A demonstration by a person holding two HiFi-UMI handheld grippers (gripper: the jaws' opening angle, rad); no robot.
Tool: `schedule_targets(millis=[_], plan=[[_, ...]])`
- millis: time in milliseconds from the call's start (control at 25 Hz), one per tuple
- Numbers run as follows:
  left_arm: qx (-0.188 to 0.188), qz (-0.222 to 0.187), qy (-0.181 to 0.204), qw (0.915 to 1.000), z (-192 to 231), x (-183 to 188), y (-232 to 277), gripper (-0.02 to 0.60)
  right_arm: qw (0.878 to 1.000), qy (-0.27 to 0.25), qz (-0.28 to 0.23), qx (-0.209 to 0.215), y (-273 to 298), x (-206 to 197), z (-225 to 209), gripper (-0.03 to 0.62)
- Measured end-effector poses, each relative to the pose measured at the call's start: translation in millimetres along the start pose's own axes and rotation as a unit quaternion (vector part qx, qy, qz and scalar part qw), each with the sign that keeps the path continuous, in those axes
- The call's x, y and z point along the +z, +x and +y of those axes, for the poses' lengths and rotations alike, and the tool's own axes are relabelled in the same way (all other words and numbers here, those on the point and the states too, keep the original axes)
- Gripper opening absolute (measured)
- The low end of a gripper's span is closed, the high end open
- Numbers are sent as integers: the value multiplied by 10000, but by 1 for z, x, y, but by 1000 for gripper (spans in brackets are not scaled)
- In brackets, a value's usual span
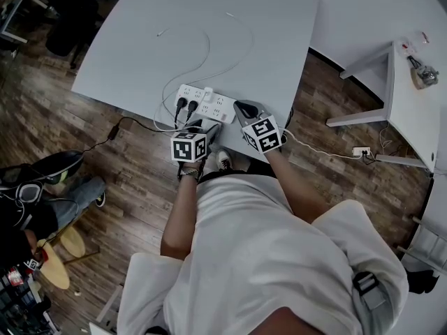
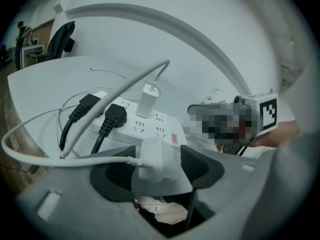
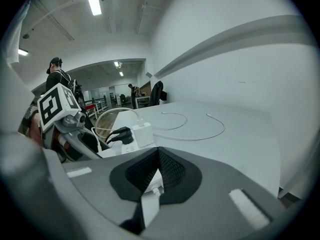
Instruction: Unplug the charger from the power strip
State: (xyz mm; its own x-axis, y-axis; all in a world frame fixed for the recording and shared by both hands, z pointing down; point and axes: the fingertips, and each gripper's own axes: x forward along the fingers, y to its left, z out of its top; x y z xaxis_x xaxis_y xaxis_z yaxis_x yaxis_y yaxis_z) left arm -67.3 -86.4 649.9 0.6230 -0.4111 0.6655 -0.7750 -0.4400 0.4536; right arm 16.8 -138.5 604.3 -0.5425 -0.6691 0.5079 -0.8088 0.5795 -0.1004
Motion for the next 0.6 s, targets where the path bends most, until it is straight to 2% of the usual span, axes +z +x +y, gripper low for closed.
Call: schedule_targets(millis=[120, 240, 440, 600], plan=[[-15, 177, 308, 9994, 7, -4, -2, 325, 10000, 35, -8, 20, 0, 4, 1, 3], [-169, 337, 597, 9975, 5, -9, -4, 347, 10000, 51, 15, 54, -2, 3, 4, 3], [-235, 597, 1022, 9927, 8, -22, -9, 359, 9998, 20, -17, 208, 0, 6, 20, 3], [-82, 908, 1240, 9881, 15, -34, -14, 359, 9995, 11, -22, 321, 3, 7, 28, 3]])
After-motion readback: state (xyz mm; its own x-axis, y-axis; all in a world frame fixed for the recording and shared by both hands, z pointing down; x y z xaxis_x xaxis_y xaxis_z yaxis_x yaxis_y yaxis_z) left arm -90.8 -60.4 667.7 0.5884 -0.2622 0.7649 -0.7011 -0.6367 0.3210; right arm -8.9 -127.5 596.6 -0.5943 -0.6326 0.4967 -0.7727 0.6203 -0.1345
